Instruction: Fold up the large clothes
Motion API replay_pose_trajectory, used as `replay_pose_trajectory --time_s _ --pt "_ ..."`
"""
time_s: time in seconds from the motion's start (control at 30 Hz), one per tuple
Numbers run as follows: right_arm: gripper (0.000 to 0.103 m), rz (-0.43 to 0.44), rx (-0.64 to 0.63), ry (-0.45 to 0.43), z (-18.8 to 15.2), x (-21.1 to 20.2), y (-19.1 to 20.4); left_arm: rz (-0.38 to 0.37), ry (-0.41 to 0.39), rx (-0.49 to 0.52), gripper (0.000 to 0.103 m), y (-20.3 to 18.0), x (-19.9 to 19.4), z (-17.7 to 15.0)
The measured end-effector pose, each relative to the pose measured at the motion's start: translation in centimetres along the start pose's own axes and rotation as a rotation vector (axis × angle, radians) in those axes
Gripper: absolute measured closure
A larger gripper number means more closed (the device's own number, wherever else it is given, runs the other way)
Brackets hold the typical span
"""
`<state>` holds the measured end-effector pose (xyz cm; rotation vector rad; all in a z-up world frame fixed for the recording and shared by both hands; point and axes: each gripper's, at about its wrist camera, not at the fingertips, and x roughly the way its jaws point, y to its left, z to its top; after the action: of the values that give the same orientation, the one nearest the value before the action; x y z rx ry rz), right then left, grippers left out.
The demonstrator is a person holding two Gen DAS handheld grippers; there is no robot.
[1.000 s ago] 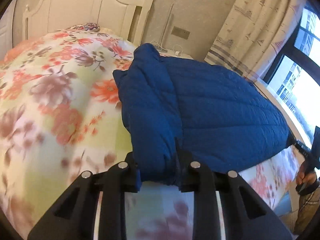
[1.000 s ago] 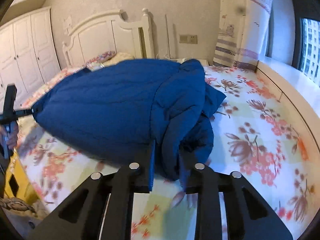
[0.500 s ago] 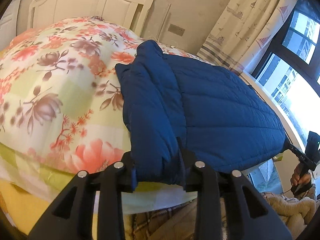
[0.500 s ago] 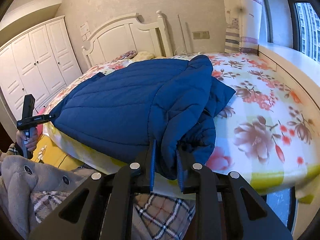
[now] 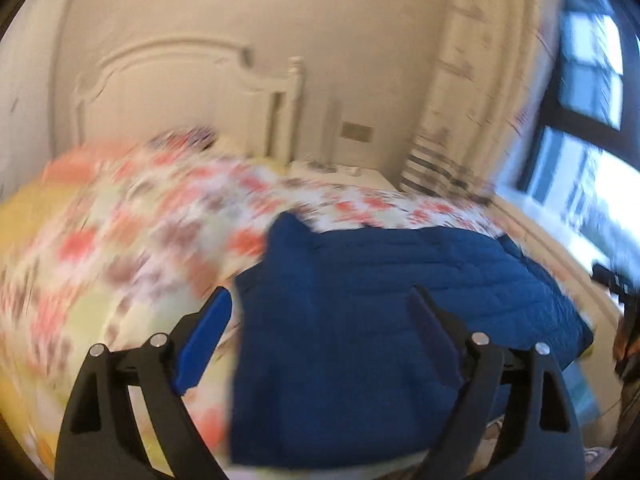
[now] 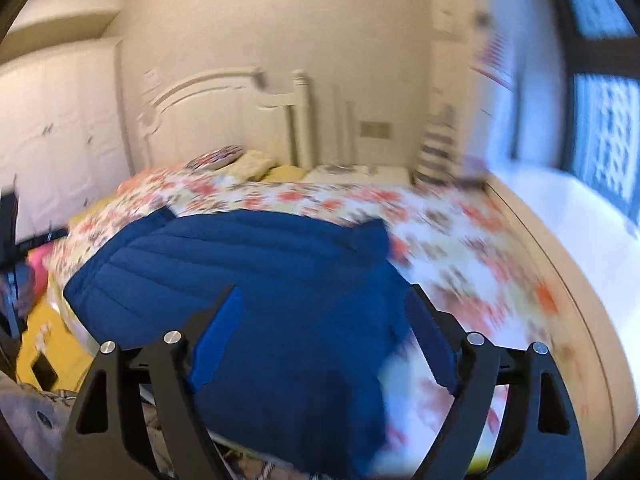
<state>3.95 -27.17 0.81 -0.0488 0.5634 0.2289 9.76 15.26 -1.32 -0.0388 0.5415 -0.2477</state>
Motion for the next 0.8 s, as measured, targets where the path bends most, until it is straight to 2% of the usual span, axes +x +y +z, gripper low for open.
replay_pose_trajectory --time_s 0.13,0.2,0.3,0.43,0.5,0.57,0.6,0.63,0.67,0.73,0.8 --pt "0.022 0.044 -0.123 0.035 4.0 4.9 4.8 0.035 0.015 0.209 0.008 -6.3 3.9 2.0" --pt "0.024 0.073 -0.147 0.076 5.9 7.9 6.7 0.057 0.056 0.241 0.008 -7.7 6.5 3.1" --pt "0.030 0.056 -0.187 0.140 7.8 12.2 8.8 0.111 0.175 0.210 0.008 -7.7 11.7 4.9" --pt "0.044 0.036 -0.180 0.202 9.2 17.1 9.9 0.221 0.267 0.110 0.008 -5.7 16.4 5.7" --pt "0.045 -0.033 -0.246 0.216 9.0 19.1 10.7 0.263 0.313 0.045 0.008 -4.3 18.5 5.5" --pt "0.045 -0.135 -0.310 0.260 7.8 21.6 10.4 0.267 0.327 0.036 0.007 -3.4 19.9 4.7" --pt "0.045 -0.158 -0.301 0.311 7.0 23.1 9.5 0.283 0.344 0.053 0.004 -3.3 21.1 3.9" --pt "0.045 -0.129 -0.222 0.400 5.8 25.2 7.7 0.271 0.374 0.043 0.003 -3.0 22.0 3.4" --pt "0.045 -0.067 -0.121 0.430 5.3 26.0 6.0 0.236 0.402 0.004 0.003 -2.4 22.8 2.9" --pt "0.047 -0.033 -0.006 0.424 5.3 25.9 3.8 0.226 0.407 -0.033 0.002 -1.8 23.0 2.9" --pt "0.047 -0.050 -0.010 0.417 4.9 25.7 3.9 0.245 0.388 -0.019 0.003 -2.0 22.7 3.3"
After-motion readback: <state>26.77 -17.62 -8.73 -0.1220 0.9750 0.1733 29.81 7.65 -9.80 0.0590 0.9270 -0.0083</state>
